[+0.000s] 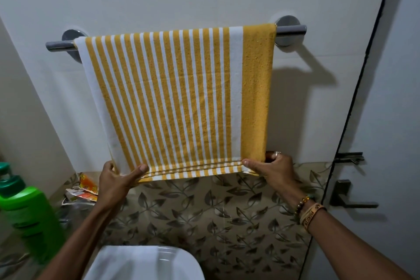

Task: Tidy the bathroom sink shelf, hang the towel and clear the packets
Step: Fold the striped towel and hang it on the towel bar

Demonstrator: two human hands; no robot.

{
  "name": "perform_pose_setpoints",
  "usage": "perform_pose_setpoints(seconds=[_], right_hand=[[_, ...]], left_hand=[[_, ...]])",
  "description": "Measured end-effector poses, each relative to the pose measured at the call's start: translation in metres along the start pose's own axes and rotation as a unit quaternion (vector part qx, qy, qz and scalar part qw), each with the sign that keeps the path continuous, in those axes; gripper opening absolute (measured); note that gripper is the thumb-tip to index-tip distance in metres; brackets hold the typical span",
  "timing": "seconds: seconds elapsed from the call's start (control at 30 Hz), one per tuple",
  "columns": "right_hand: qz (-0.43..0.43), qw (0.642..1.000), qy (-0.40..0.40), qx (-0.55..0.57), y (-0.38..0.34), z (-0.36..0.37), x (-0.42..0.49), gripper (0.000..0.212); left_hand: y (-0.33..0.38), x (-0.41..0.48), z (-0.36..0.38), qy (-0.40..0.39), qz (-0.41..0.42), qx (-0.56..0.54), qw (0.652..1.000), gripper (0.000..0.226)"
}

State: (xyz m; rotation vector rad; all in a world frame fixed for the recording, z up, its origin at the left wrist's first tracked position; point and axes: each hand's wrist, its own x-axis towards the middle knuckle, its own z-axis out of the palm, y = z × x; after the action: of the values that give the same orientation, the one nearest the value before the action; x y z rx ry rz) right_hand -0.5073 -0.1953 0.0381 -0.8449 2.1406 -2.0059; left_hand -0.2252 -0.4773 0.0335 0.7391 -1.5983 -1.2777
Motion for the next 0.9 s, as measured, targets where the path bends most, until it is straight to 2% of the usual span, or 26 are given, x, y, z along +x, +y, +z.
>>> perform_pose_setpoints(seconds=[0.17,0.27,0.37,0.53,0.67,0.73,0.9], right_hand=[[0.026,0.996,0.031,0.076,0.008,0.006,0.002,0.066],[0.028,0.996,-0.047,0.075,0.008,0.0,0.006,0.055],[0.046,0.994,-0.099,0.02,0.003,-0.004,0.016,0.047],[0.077,0.991,-0.108,-0.002,-0.001,-0.008,0.015,0.044],[0.064,0.989,-0.13,-0.028,-0.006,-0.019,0.002,0.059],[0.05,0.991,-0.121,-0.039,-0.011,-0.026,-0.004,0.067],[0.033,0.993,-0.111,-0.013,-0.02,-0.037,-0.013,0.083]], left_hand=[[-0.002,0.006,-0.007,-0.03,0.0,0.044,0.999,0.044],[-0.001,0.012,-0.008,-0.026,0.009,0.112,0.993,0.038],[-0.002,0.018,-0.011,-0.012,0.019,0.175,0.984,0.041],[-0.004,0.014,-0.004,0.036,0.047,0.291,0.955,0.063],[-0.002,-0.003,-0.001,0.039,0.104,0.28,0.953,0.069],[-0.002,-0.012,-0.002,0.05,0.105,0.276,0.954,0.069],[0.003,-0.028,0.001,0.139,0.102,0.194,0.966,0.087]])
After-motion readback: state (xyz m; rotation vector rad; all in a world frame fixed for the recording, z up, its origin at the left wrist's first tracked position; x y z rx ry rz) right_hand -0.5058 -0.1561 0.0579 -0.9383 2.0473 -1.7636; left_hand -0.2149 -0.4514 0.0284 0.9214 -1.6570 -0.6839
